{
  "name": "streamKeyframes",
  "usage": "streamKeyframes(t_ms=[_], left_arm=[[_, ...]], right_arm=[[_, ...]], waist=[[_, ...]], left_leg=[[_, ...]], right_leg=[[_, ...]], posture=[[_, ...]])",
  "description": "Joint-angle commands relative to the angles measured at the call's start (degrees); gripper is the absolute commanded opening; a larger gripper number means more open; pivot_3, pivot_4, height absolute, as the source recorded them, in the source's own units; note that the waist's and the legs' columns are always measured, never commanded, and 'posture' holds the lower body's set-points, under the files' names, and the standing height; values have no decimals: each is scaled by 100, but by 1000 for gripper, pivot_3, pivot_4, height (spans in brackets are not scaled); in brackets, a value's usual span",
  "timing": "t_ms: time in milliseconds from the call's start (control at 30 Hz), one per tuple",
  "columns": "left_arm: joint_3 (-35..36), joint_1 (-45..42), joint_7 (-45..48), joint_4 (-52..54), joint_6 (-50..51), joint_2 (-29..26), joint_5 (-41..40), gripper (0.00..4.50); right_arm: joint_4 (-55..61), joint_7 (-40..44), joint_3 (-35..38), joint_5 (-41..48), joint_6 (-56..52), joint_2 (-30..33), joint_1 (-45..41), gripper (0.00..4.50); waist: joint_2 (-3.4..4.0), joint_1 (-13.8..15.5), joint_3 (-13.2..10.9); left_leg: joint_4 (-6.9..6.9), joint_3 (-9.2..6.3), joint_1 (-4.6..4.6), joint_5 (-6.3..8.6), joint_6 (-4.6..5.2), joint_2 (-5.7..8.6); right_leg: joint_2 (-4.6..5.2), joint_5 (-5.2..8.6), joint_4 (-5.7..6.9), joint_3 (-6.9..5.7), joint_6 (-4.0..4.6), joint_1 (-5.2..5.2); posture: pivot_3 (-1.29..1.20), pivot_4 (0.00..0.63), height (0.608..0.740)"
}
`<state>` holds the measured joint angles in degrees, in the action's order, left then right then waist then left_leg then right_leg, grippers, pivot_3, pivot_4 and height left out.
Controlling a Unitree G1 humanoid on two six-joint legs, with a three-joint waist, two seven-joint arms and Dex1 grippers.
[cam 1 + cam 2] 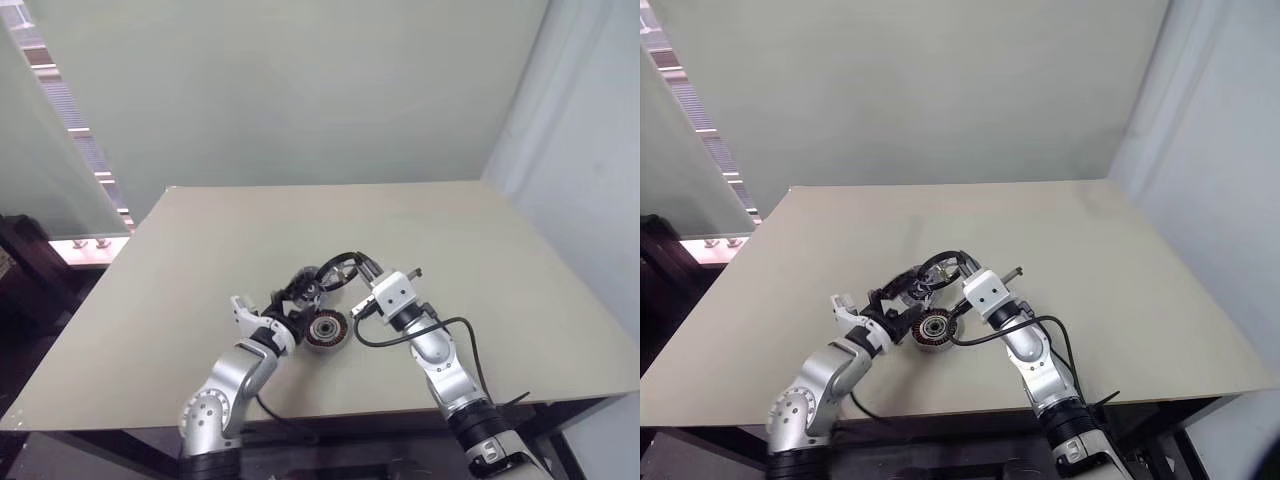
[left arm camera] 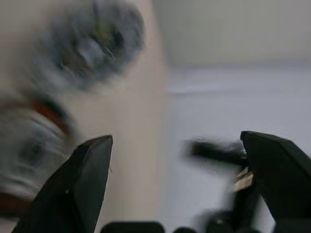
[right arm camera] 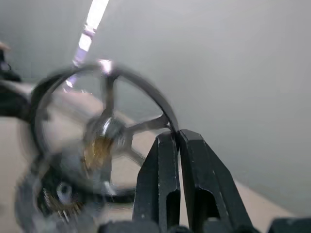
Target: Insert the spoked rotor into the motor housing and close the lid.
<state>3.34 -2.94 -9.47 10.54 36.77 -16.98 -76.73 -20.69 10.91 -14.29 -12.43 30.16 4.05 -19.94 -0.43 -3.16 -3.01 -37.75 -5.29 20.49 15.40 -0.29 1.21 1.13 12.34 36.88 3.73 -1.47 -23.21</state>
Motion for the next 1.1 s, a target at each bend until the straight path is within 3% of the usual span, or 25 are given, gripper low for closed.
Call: streamKeyframes(t_ms=[33,133,267,433,667,800,900,1100], left_arm=[[-438,24,1534,290,-396,-493,1470,4500],[-301,34,2501,209,-1015,-707,2196,4500],[-636,-7,3332,49,-2097,-1015,3799,4500],[-849,-251,3979,-355,-3058,-825,4809,4500],[-877,-691,4436,-1131,-3493,-618,5489,4500],[-771,-859,4572,-1426,-3298,-438,5425,4500],[-734,-922,4771,-1547,-3377,-346,5406,3923],[-663,-1016,5017,-1692,-3432,-223,5412,1899]], right_arm=[[205,94,-41,148,-81,-107,-96,30],[203,139,24,245,-230,-158,-70,30],[246,246,39,343,-388,-177,-49,30],[287,361,10,402,-521,-196,-24,30],[388,442,6,404,-578,-218,17,30],[449,463,7,428,-594,-219,42,30],[462,472,-1,447,-590,-214,46,0],[486,499,6,463,-585,-220,48,0]], waist=[[12,4,-2],[11,31,-2],[12,32,-3],[12,33,-2],[11,28,-2],[11,30,-1],[10,30,-1],[10,30,-1]], left_leg=[[3,-2,-1,-1,-2,-3],[3,-5,8,-5,-9,-7],[5,3,7,-5,-9,-7],[4,6,9,-4,-9,-6],[4,5,7,-4,-7,-11],[5,3,10,-3,-6,-10],[5,2,10,-3,-5,-10],[-2,1,9,-3,-5,-10]], right_leg=[[-14,0,0,16,1,0],[-17,1,-1,23,1,-8],[-17,1,-2,30,1,-11],[-15,1,-6,35,1,-10],[-20,-3,0,32,-6,-13],[-19,-8,0,33,-15,-14],[-18,-9,-1,33,-16,-14],[-19,-9,1,32,-16,-10]], posture=[[0,0,740],[0,0,740],[0,0,740],[0,0,740],[0,0,740],[0,0,740],[0,0,740],[0,0,740]])
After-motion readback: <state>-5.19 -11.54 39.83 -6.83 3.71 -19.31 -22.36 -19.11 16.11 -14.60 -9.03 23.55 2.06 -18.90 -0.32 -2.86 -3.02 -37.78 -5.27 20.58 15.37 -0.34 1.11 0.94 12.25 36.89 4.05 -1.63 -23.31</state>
